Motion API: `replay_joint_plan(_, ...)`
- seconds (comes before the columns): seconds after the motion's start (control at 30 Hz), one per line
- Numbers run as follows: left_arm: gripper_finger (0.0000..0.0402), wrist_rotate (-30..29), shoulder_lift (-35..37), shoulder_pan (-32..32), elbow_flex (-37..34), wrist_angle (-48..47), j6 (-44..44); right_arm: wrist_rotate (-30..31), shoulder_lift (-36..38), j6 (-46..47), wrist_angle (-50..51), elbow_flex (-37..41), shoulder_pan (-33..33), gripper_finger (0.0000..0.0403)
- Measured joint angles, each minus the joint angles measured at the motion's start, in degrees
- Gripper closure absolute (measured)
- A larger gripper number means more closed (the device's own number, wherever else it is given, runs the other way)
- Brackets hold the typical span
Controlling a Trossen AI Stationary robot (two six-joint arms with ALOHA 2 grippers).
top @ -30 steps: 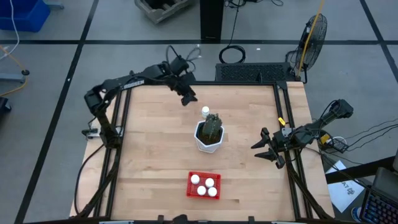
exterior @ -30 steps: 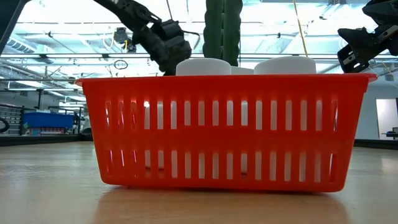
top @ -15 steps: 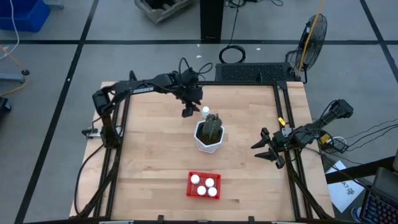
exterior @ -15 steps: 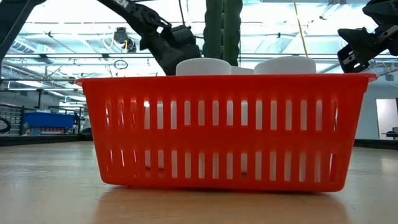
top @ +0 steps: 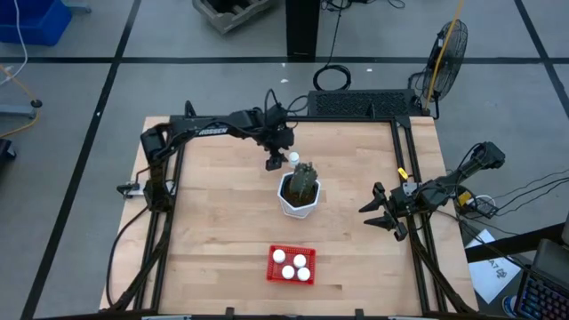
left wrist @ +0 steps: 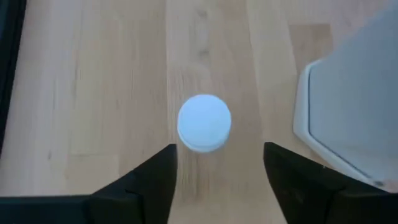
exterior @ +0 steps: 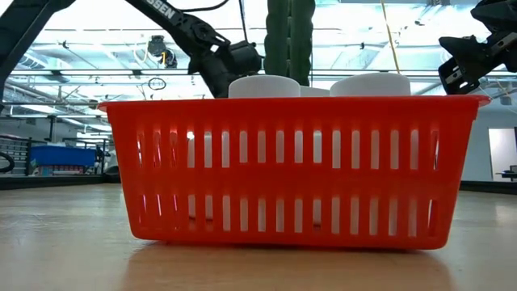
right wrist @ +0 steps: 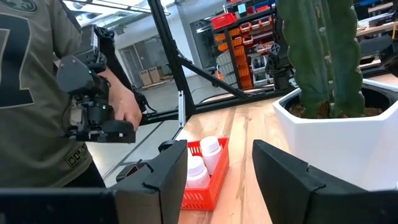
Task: Pick and place pill bottles into a basket
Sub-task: Put the white medicine bottle into the red bin
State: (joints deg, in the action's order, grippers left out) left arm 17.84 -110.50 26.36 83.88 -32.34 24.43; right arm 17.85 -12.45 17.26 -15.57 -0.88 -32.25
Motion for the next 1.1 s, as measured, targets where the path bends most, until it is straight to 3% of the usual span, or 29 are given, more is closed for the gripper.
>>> replay_joint_plan(0.17,0.0117,-0.1,-0.4,-0.6,0.0,2.7,-0.8,0.0,0.0,0.0,0.0,0.0,0.0,0.0228)
replay_joint_plan(0.33,0.0102,0.4,-1.6,-1.0,0.0,3.1,-1.0,0.0,0.0,0.0,0.0,0.0,0.0,0.0229)
replay_joint_plan(1.1,0.015,0.3,-6.1,-1.7,0.0,9.1,-2.3,0.0,0.0,0.0,0.0,0.0,0.0,0.0227)
